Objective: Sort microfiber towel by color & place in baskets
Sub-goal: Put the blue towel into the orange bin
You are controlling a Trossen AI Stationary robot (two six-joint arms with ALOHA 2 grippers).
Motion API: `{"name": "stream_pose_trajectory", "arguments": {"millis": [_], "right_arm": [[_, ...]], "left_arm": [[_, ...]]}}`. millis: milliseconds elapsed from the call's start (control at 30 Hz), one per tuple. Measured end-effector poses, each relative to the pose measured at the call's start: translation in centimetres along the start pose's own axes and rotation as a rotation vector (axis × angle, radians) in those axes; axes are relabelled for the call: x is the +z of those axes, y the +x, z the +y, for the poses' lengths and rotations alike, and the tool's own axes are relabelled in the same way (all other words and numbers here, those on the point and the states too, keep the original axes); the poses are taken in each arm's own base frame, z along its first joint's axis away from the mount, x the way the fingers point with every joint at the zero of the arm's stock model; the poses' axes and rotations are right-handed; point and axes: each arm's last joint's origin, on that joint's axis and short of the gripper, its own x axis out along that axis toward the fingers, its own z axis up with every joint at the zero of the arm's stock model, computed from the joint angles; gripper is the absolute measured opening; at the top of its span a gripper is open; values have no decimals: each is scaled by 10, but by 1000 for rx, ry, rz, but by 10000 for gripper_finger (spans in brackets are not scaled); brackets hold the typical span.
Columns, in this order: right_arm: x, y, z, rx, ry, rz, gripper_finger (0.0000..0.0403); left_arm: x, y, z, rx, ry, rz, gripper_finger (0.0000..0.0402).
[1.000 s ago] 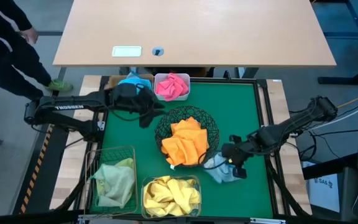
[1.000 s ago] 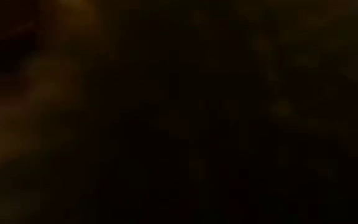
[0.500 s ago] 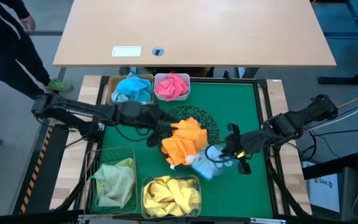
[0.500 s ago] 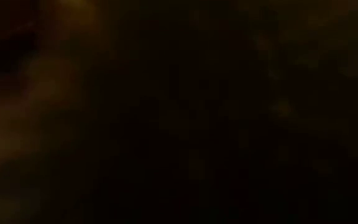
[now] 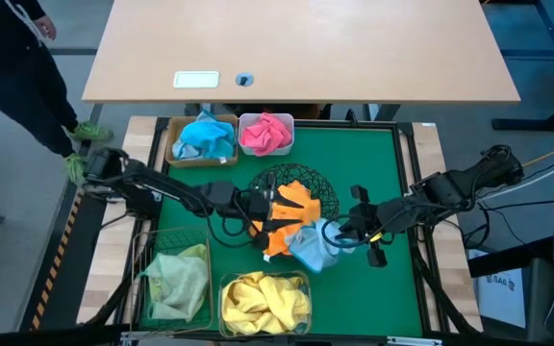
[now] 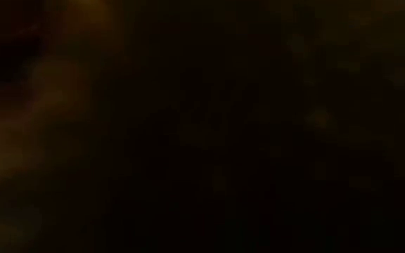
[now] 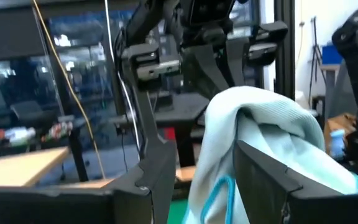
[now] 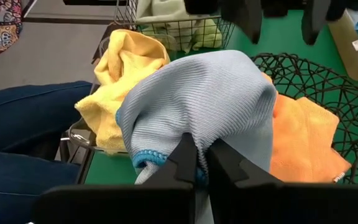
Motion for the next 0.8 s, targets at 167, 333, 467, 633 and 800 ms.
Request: {"name": "stream_pose_trajectory", "arguments": {"millis": [167, 333, 467, 633, 800], "right_arm": [[1, 0, 0, 3, -5, -10, 14], [5, 2, 2, 12, -40, -49, 14], [10, 4, 3, 17, -78, -90, 14], [14, 3, 3, -13, -101, -137, 15], [15, 3, 3, -20, -100, -156, 16]], "left_arm": [[-15, 9, -3, 6, 10, -62, 151], [-21, 19, -6, -61, 13, -70, 151], [-14, 30, -8, -71, 11, -102, 151], [-2, 36, -12, -153, 13, -137, 151], [3, 38, -18, -187, 12, -146, 151]]}}
